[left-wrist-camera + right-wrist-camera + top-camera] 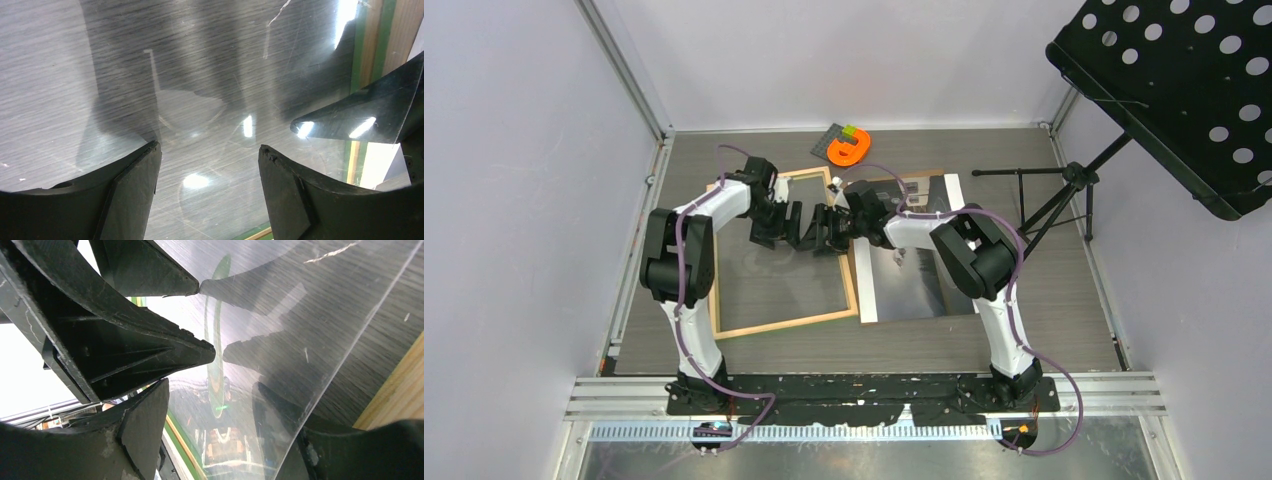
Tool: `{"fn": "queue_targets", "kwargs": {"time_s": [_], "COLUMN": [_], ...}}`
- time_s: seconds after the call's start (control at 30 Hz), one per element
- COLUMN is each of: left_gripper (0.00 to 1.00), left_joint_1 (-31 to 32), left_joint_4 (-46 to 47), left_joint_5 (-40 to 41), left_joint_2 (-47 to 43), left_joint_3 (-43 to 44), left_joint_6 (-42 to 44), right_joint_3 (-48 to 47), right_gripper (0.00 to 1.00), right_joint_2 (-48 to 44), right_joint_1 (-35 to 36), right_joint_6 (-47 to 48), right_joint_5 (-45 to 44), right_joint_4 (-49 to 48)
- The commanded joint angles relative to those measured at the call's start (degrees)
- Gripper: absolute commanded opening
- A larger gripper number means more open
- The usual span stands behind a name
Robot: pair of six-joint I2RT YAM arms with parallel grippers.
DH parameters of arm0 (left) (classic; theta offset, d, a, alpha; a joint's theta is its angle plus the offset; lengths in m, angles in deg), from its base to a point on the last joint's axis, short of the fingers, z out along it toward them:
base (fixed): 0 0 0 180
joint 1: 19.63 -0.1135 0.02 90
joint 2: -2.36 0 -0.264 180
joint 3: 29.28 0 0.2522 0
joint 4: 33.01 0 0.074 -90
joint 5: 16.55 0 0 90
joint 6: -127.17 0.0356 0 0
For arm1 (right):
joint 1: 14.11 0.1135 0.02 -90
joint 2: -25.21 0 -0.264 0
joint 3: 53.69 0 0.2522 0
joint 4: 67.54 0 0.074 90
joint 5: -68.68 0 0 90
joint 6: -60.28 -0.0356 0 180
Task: Put the photo into the frame
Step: Place the photo frame item in the photo frame.
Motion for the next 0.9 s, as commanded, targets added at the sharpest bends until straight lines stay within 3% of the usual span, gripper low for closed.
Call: {"fn": "queue_targets", "kwargs": {"time_s": [0.0,0.87], "left_gripper": [0.74,0.74], "left_joint_1": [0.8,0.8], "left_joint_4": [-0.5,-0.3], "left_joint_5": [-1.1,-1.0], "left_joint_2": [2.5,2.4], "left_joint_3": [-0.3,-0.4], "left_joint_6": [-0.8,-0.9], "right_joint_3": [-1.5,-1.3], "right_gripper": [0.69,0.71], "right_joint_2": [-2.5,-9.0], "right_joint_1": [-0.8,-5.6], "right_joint_6": [4.6,9.7], "right_joint_5": [-4.6,-6.5], "right_joint_4": [3.2,10.6]}}
